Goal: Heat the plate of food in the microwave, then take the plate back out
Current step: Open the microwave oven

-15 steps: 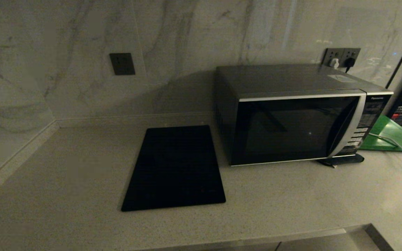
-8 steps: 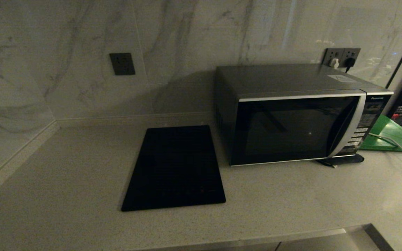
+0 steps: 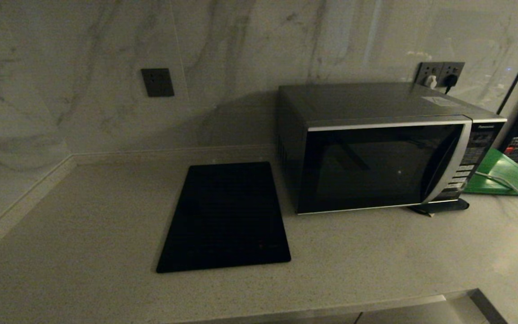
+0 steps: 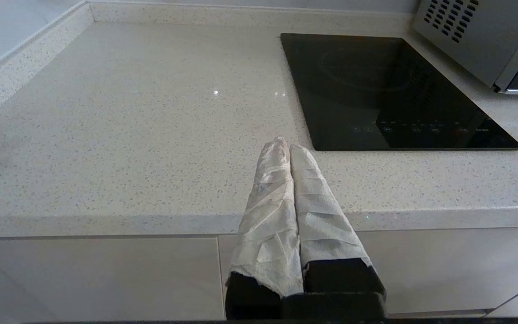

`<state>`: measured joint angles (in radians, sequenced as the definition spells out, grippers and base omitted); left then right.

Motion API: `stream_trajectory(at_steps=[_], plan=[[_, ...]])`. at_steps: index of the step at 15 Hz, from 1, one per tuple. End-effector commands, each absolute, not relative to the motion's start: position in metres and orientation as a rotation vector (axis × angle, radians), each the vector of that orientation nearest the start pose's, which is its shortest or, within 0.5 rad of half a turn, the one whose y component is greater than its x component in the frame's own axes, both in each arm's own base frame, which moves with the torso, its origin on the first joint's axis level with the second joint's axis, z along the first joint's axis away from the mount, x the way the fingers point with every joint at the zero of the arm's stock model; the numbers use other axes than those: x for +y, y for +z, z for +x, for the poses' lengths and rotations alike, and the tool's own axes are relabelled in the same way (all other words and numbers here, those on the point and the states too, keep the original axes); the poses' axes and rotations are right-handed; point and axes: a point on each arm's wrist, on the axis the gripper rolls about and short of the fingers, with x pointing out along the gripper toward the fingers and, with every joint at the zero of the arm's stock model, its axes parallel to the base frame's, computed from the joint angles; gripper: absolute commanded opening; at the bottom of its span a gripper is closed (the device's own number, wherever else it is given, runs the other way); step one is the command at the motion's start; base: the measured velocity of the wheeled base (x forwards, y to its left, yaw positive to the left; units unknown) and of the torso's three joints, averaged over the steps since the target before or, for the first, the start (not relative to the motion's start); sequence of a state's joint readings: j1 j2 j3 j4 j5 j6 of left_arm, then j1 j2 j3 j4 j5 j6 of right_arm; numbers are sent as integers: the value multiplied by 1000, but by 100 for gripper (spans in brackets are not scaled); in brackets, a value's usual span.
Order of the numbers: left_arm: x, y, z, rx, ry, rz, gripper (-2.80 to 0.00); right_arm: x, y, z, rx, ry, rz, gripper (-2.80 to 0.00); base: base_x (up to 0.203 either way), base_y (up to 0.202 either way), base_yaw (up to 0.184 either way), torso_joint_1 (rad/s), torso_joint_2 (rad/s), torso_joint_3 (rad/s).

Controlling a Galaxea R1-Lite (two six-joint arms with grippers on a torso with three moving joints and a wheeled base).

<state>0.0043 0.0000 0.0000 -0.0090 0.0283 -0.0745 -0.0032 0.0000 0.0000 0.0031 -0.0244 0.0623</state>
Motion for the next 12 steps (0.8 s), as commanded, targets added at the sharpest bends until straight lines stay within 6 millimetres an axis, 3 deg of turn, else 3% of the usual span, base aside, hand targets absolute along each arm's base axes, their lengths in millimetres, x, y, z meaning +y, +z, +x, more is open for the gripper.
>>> stream_trajectory(at_steps=[1,9,12], plan=[[1,76,-23,-9,33,-75,-280,-1,75,-23,4,-29,64,-280,0,0,0,0,0,0],[1,76,-23,-9,33,-75,-280,-1,77,-23,-6,-31,65,-280,0,0,0,0,0,0],[1,76,-23,-9,33,-75,-280,0,93,-28,-60,-26,67,-280,0,0,0,0,0,0]])
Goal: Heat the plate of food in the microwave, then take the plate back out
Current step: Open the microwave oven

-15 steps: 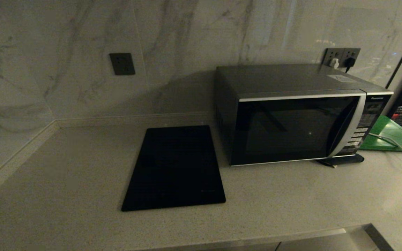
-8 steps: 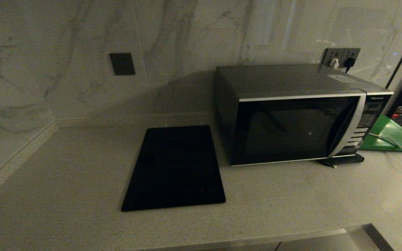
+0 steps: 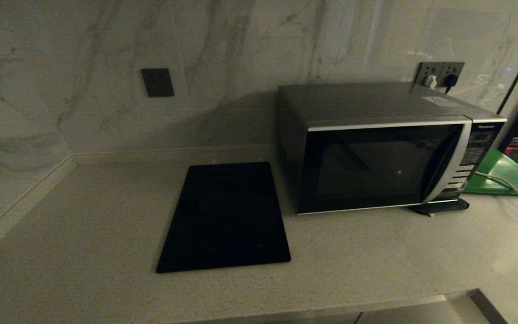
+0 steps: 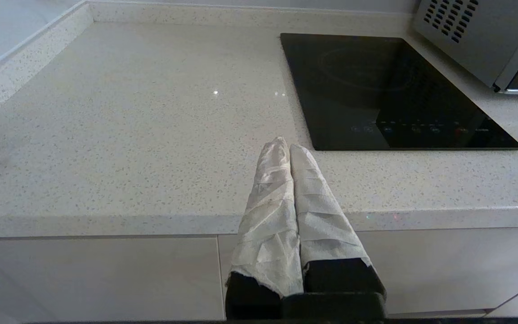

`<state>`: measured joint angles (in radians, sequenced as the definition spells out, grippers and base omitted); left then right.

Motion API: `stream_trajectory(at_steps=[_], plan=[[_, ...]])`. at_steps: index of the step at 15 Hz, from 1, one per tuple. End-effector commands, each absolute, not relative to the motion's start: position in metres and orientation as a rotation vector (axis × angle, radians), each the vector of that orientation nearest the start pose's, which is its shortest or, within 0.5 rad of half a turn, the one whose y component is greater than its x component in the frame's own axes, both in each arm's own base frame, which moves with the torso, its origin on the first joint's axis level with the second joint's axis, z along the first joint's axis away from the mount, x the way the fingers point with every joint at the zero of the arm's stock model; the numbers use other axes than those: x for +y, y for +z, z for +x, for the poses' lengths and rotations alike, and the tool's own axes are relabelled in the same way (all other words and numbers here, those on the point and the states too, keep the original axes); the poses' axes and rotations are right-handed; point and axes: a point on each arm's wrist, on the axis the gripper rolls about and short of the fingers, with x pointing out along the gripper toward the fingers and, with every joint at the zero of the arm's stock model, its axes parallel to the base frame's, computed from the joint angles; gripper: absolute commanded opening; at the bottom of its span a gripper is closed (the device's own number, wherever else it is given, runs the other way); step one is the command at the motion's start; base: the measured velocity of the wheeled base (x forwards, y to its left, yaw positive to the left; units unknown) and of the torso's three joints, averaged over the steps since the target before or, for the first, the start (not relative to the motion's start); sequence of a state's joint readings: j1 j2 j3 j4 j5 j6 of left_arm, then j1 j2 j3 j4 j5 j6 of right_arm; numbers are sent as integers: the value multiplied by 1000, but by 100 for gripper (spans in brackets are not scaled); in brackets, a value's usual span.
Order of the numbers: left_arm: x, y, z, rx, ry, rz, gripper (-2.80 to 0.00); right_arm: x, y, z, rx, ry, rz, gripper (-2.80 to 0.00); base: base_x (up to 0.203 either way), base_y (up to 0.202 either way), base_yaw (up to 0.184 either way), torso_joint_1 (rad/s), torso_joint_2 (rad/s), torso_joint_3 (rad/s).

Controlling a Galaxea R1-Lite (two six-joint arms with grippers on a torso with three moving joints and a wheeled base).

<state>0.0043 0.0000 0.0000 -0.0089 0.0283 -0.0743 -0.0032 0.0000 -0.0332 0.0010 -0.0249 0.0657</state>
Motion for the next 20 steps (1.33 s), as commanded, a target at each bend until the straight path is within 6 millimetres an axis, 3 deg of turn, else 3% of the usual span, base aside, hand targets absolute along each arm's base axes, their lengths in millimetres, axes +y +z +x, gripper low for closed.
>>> stream_trajectory(at_steps=[1,7,11,16,18,20], plan=[[1,76,-23,-9,33,-75,-280,0,98,-30,-79,-25,67,-280,0,0,0,0,0,0],[1,76,-23,-9,33,-75,-280,-1,127,-39,-160,-33,62,-280,0,0,0,0,0,0],[1,76,-23,-9,33,-75,-280,-1,167,-37,-168,-36,63,-280,0,0,0,0,0,0],[1,76,-23,-9,33,-75,-280,-2,229,0,-85,-109,62,-280,0,0,0,0,0,0],[1,76,-23,-9,33,-75,-280,-4,256,22,-63,-195,60,-280,0,0,0,0,0,0],[1,76,-23,-9,33,-75,-280,-7,272,42,-30,-313,44,-280,0,0,0,0,0,0]])
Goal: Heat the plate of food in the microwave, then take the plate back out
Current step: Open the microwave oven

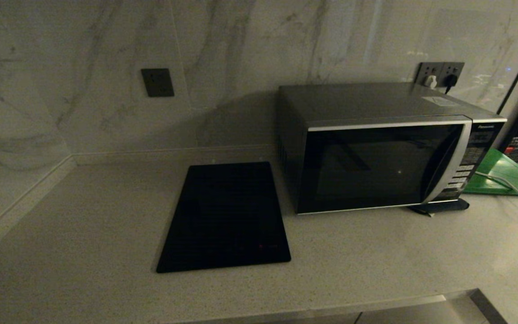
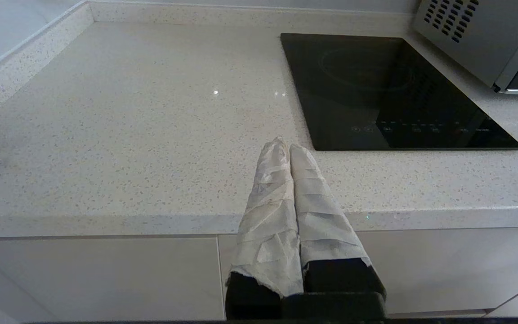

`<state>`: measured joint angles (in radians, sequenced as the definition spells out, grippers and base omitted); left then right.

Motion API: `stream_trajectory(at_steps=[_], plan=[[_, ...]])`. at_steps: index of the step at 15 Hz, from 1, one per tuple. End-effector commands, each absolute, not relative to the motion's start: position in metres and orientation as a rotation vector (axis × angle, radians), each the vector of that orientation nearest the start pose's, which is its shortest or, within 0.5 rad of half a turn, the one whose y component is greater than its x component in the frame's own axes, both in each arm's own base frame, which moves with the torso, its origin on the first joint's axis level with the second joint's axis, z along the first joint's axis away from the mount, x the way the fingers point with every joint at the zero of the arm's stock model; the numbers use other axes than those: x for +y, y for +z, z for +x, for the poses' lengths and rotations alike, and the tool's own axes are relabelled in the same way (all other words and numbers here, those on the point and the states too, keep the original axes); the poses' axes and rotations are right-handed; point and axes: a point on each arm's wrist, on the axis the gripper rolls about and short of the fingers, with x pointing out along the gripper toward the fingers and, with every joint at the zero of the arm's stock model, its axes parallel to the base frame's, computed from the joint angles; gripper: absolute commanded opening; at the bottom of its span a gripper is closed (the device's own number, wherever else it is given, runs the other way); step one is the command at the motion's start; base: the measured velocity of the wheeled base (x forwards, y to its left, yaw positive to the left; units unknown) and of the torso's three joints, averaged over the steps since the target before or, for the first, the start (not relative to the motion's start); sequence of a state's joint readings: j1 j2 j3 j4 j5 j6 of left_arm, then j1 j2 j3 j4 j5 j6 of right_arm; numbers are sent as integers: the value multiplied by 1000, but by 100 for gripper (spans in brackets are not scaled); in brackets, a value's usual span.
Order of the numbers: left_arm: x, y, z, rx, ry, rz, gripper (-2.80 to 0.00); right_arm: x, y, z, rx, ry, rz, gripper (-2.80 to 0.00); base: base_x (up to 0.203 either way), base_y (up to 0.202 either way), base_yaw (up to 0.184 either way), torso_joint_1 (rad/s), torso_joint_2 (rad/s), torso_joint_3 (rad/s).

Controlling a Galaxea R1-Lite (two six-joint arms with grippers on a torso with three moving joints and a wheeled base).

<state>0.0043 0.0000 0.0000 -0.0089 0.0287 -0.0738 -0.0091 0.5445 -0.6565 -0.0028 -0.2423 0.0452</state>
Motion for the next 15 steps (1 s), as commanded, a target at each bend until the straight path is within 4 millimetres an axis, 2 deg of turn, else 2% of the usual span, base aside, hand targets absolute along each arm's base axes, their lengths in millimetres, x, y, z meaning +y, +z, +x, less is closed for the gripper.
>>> stream_trajectory(at_steps=[1,8,12,15], plan=[[1,76,-23,-9,33,-75,-280,-8,276,53,-8,-364,36,-280,0,0,0,0,0,0],[1,76,-23,-9,33,-75,-280,-12,275,115,50,-561,-21,-280,0,0,0,0,0,0],[1,76,-23,-9,33,-75,-280,-13,274,154,13,-612,-29,-280,0,0,0,0,0,0],[1,76,-23,-9,33,-75,-280,-12,265,167,74,-670,-98,-280,0,0,0,0,0,0]])
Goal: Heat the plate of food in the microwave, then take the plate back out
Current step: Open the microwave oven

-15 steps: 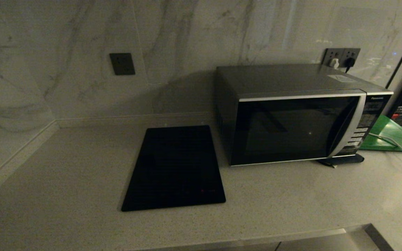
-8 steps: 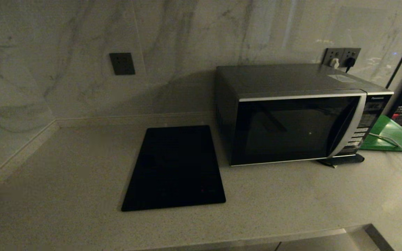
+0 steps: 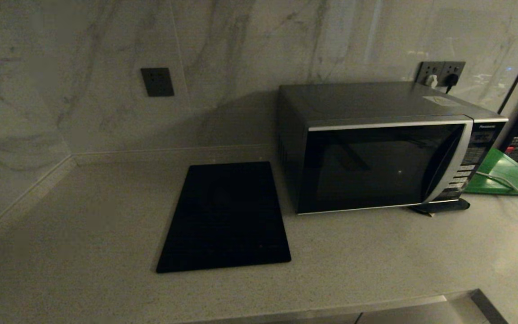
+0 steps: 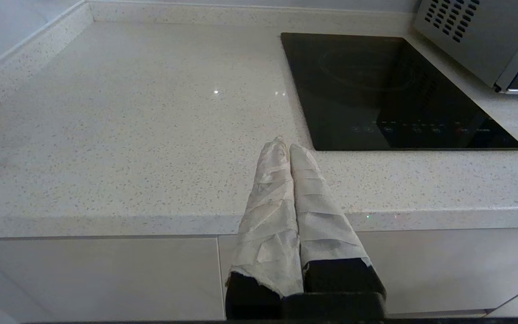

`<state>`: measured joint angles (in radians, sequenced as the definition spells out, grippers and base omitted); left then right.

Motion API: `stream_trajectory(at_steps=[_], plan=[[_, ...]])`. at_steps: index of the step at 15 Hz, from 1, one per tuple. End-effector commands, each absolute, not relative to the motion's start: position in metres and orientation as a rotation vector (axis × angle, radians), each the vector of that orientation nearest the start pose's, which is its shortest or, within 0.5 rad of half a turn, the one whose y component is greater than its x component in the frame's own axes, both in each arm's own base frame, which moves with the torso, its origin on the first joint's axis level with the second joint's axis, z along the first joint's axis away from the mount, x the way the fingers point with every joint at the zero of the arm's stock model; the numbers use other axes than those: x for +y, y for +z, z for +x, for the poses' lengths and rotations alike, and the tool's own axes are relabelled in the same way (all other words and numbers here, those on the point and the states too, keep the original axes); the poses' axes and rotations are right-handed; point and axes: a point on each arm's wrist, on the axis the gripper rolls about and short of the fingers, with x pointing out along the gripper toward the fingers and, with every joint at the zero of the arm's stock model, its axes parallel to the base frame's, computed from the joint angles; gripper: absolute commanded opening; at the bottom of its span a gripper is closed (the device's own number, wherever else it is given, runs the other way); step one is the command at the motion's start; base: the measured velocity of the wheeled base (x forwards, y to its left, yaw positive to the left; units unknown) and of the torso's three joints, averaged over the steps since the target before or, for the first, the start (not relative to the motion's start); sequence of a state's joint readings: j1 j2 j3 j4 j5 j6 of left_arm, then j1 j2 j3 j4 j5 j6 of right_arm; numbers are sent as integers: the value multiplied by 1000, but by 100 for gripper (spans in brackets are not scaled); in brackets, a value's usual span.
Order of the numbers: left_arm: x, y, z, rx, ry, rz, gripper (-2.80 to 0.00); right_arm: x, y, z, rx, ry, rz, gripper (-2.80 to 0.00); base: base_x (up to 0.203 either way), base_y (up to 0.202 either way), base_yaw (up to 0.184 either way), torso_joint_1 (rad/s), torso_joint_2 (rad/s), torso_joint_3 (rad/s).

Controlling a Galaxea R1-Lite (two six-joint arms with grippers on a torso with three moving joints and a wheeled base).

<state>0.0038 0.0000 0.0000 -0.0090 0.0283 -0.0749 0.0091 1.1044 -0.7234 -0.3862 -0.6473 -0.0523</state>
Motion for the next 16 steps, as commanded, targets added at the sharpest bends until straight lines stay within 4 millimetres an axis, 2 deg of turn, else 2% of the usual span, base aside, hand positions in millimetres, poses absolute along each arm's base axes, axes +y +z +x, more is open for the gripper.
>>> stream_trajectory(at_steps=[1,4,7,11,16], plan=[[1,76,-23,-9,33,-75,-280,-13,266,168,93,-738,-141,-280,0,0,0,0,0,0],[1,76,-23,-9,33,-75,-280,-3,262,180,120,-913,-155,-280,0,0,0,0,0,0],[1,76,-23,-9,33,-75,-280,8,247,206,100,-966,-72,-280,0,0,0,0,0,0],[1,76,-23,-9,33,-75,-280,26,236,229,112,-1242,-120,-280,0,0,0,0,0,0],[1,76,-23,-9,33,-75,-280,31,226,240,136,-1253,-153,-280,0,0,0,0,0,0]])
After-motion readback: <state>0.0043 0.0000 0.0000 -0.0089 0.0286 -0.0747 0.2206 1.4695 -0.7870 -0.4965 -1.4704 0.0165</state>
